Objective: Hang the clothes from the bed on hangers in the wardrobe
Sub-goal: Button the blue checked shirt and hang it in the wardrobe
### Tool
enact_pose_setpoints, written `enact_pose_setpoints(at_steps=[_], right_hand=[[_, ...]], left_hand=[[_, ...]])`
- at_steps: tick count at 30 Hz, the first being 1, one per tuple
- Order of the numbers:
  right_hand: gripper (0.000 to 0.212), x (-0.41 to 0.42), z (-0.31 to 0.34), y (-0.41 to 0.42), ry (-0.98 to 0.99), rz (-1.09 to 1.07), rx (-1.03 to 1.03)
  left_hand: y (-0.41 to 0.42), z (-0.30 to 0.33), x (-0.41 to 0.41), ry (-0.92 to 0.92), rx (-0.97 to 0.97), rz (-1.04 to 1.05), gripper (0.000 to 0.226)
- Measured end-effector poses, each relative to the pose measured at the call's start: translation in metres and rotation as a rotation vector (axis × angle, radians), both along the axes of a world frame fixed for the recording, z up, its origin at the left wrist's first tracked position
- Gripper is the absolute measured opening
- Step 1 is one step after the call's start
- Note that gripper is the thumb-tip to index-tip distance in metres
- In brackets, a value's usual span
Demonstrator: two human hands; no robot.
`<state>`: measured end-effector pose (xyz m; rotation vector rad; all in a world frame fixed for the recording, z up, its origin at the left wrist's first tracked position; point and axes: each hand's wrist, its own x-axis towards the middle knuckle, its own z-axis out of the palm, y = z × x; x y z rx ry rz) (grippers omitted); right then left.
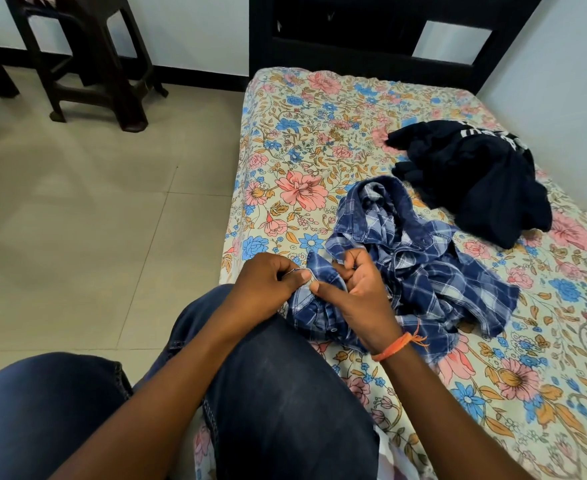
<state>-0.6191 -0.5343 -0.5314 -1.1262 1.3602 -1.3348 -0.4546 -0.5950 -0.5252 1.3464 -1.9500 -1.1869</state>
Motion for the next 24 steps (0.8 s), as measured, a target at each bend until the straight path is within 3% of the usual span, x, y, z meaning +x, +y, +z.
enact_pose_setpoints(at_steps=[8, 15, 18, 21, 24], right_hand=[[0.048, 0.009, 0.0, 0.0, 0.379, -0.191, -0.088], [0.044, 0.017, -0.001, -0.003, 0.417, -0.231, -0.1], [0.044, 0.014, -0.002, -0.004, 0.382, -0.216, -0.101], [0.043, 0.011, 0.0, -0.005, 0.329, -0.193, -0.117], [0.031, 0.01, 0.002, -0.008, 0.402, -0.158, -0.133]], left_hand=[[0.008, -0.003, -0.009, -0.161, -0.115, 0.007, 0.041], [0.004, 0.005, -0.012, -0.183, -0.017, 0.079, 0.045], [0.001, 0.001, -0.01, -0.061, 0.11, 0.131, 0.047], [-0.002, -0.001, -0.009, 0.128, 0.27, 0.199, 0.033], [0.0, 0.002, -0.01, 0.203, 0.303, 0.182, 0.027]])
